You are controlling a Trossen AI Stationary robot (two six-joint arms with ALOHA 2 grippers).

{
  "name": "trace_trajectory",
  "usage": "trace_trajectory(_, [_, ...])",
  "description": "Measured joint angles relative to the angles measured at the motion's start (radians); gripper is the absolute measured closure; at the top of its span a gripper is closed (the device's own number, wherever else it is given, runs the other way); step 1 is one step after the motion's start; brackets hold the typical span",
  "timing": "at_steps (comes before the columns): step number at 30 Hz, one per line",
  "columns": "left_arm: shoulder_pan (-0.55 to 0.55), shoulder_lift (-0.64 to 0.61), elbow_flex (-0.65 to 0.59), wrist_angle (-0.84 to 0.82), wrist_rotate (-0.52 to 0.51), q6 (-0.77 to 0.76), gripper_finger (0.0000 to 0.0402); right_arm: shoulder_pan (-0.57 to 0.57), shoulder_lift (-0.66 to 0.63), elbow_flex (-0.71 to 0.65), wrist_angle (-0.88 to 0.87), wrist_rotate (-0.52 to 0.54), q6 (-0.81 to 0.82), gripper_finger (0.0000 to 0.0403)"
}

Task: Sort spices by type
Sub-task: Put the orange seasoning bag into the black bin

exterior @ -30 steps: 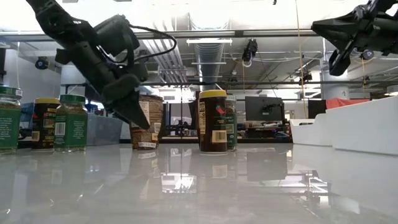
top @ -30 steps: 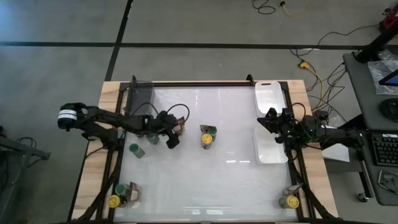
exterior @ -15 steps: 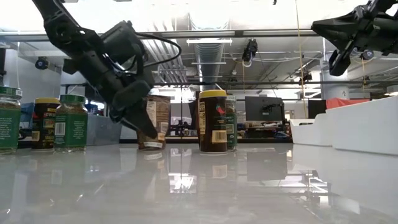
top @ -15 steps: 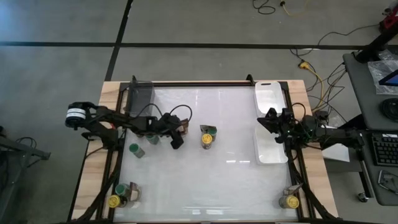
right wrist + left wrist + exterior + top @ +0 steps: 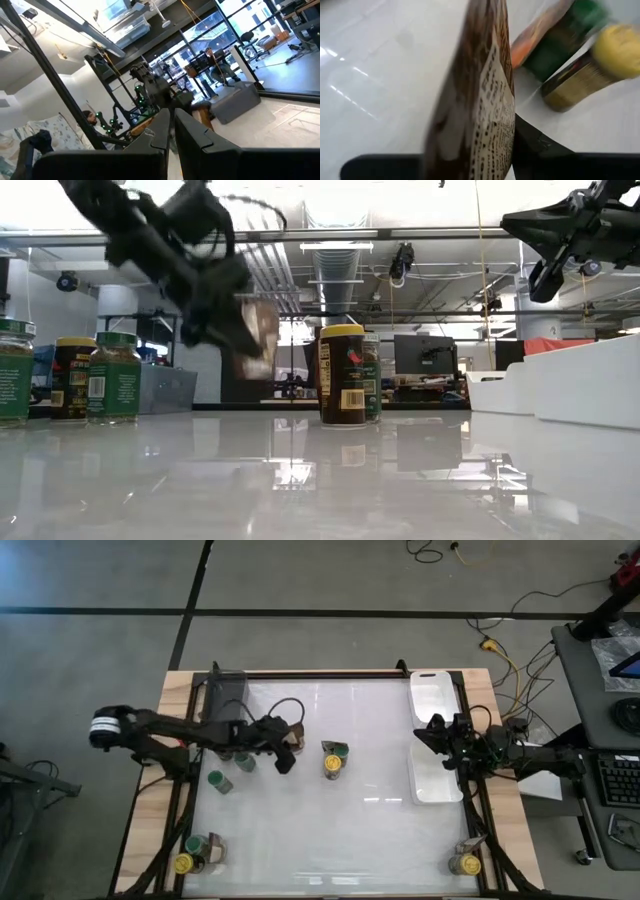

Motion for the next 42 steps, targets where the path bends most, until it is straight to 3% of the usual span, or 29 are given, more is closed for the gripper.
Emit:
trace_trajectory(6, [0.002, -0.192, 0.126, -0.358, -0.149, -0.006, 0.0362, 0.001, 0.000, 0.000, 0.036, 0.000, -0.042, 0.0385])
trace_trajectory(12, [0.055, -0.353, 0.244, -0.746, -0.355, -0.117, 0.0362, 0.001, 0.012, 0.001, 0.111, 0.000, -0.070, 0.0385])
trace_trajectory(16, [0.184, -0.417, 0.269, -0.913, -0.380, -0.213, 0.0362, 0.001, 0.070, 0.017, 0.161, 0.001, -0.074, 0.0385])
trace_trajectory(19, [0.334, -0.418, 0.268, -0.970, -0.320, -0.223, 0.0363, 0.001, 0.168, 0.089, 0.162, 0.002, -0.081, 0.0385])
trace_trajectory(24, [0.530, -0.348, 0.262, -0.927, -0.241, -0.125, 0.0363, 0.001, 0.414, 0.291, 0.164, 0.003, -0.112, 0.0385])
trace_trajectory(27, [0.593, -0.293, 0.259, -0.881, -0.252, -0.072, 0.0363, 0.001, 0.563, 0.429, 0.162, 0.003, -0.057, 0.0385])
trace_trajectory(35, [0.624, -0.207, 0.164, -0.630, -0.329, -0.052, 0.0364, 0.001, 0.812, 0.722, -0.089, 0.002, -0.002, 0.0385])
trace_trajectory(42, [0.633, -0.117, 0.079, -0.513, -0.352, -0.122, 0.0364, 0.002, 0.895, 0.896, -0.204, -0.009, -0.013, 0.0385])
